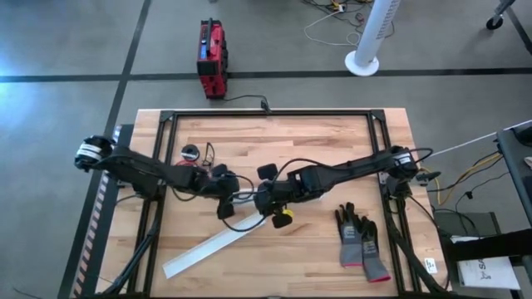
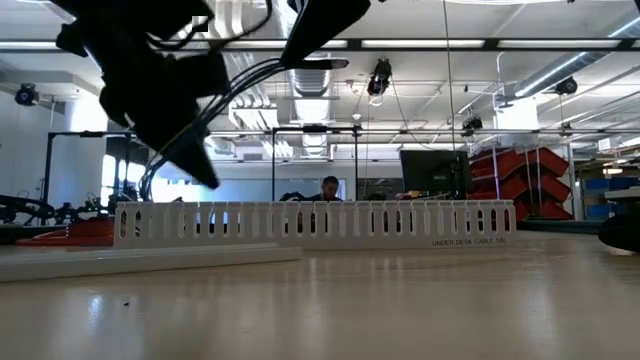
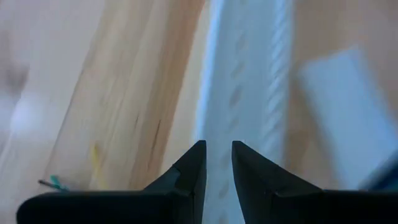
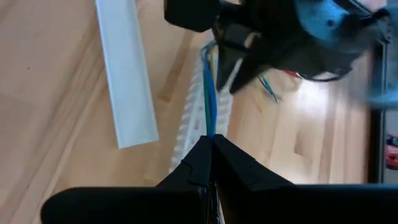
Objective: Ziptie cables
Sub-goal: Put the cable wires into the white cable duct
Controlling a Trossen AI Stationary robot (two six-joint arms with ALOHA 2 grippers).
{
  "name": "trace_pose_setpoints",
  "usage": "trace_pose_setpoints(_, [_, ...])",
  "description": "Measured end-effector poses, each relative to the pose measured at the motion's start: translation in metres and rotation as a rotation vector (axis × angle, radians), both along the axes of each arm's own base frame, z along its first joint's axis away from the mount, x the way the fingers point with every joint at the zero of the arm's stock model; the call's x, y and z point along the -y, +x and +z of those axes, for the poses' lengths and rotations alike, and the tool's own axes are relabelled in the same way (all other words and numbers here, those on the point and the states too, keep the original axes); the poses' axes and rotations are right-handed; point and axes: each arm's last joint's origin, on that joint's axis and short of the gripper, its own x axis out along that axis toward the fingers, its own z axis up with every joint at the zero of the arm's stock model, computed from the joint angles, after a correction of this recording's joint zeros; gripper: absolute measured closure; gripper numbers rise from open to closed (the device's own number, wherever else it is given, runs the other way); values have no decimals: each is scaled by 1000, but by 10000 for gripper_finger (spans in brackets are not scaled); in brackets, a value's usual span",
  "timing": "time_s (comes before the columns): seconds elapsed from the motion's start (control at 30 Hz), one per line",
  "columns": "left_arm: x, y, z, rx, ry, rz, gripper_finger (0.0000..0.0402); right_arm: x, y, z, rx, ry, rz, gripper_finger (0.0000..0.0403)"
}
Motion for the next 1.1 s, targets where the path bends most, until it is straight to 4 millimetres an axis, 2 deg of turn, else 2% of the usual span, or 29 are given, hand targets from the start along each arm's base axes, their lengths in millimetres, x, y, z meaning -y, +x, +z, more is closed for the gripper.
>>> trace_pose_setpoints(0.23, [-2,-15,-12,-188,-49,98,343,1,-1,2,7,-13,-14,403])
trace_pose_setpoints(0.5, [-2,-25,6,-143,-120,151,343,3,-2,-1,-7,1,-54,403])
trace_pose_setpoints(0.67, [4,-29,11,-131,-200,143,343,4,-6,-13,-42,14,-88,403])
trace_pose_setpoints(0.83, [9,-31,8,-163,-239,171,342,10,-10,-31,-94,14,-135,403])
trace_pose_setpoints(1.1, [12,-33,5,-215,-304,186,342,20,-17,-48,-138,-73,-231,403])
